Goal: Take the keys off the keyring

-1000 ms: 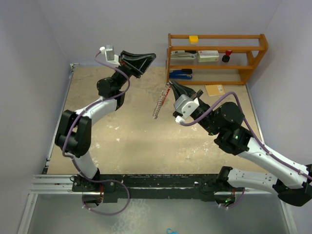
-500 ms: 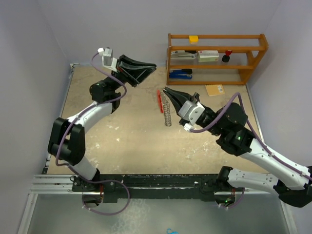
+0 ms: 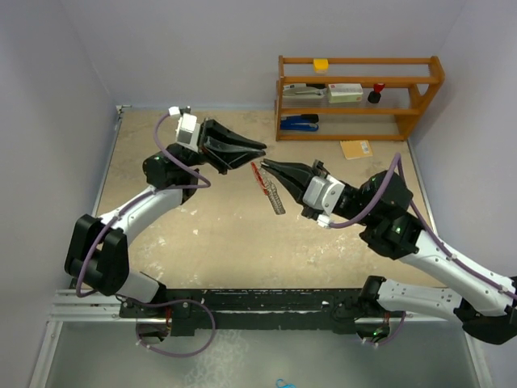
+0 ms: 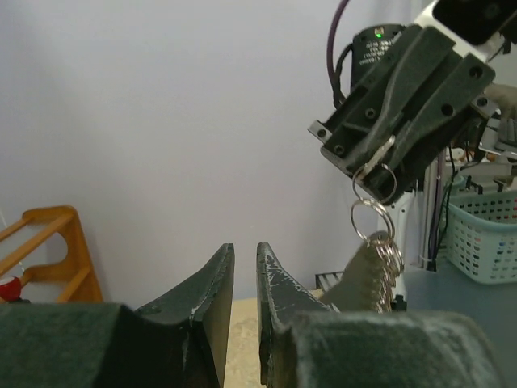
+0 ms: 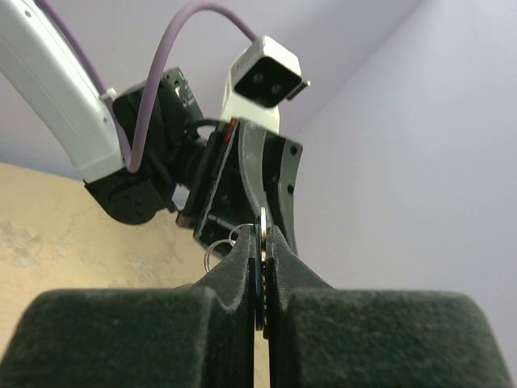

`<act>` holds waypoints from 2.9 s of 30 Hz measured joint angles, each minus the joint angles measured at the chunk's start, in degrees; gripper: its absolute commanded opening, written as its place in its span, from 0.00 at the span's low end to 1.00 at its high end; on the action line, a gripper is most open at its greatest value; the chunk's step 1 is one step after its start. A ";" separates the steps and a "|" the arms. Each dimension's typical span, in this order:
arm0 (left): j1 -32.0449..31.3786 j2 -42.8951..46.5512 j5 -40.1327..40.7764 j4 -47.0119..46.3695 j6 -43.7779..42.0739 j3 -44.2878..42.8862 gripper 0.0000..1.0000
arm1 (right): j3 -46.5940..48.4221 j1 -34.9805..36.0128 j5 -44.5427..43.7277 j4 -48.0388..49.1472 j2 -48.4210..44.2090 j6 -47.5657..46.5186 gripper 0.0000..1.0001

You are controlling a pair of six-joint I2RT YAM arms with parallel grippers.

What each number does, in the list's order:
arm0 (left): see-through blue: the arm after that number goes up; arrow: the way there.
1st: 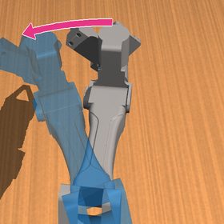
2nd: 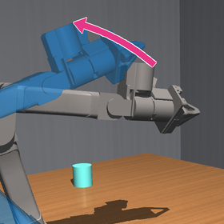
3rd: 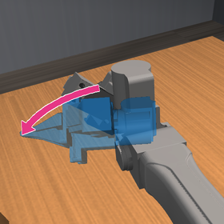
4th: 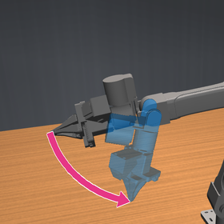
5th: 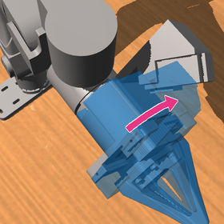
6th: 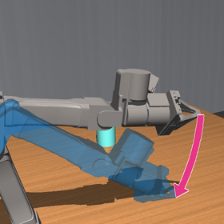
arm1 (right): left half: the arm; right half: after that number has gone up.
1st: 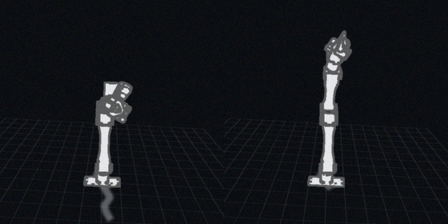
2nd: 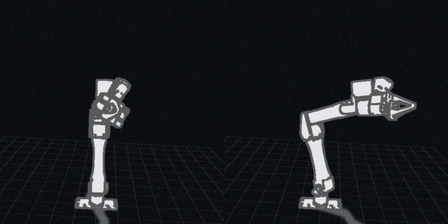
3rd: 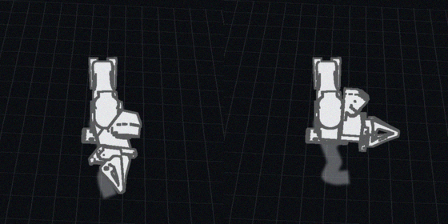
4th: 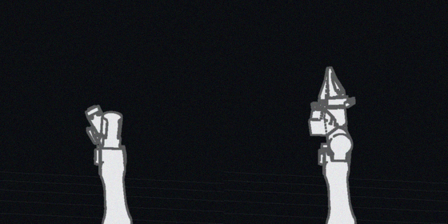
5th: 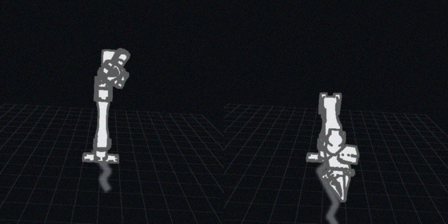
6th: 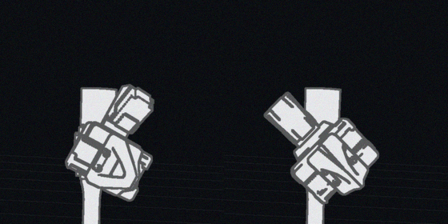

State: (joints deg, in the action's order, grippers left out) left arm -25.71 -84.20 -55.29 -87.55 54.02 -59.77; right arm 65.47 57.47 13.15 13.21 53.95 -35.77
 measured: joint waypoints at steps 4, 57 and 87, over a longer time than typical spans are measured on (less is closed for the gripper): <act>-2.08 0.09 -1.99 -0.02 -2.93 1.55 0.13 | 0.02 0.00 1.70 0.07 -0.92 1.33 0.00; -12.07 5.35 -1.95 -0.07 -3.45 -5.22 0.23 | 0.04 0.00 6.54 0.44 -7.96 3.41 0.00; -15.30 1.38 -1.27 -0.07 -0.74 -7.52 0.24 | 0.04 0.00 7.37 0.48 -7.89 4.35 0.00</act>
State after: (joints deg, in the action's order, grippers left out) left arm -41.01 -82.83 -56.55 -87.61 53.28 -67.29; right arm 65.52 57.47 20.51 13.69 46.06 -31.42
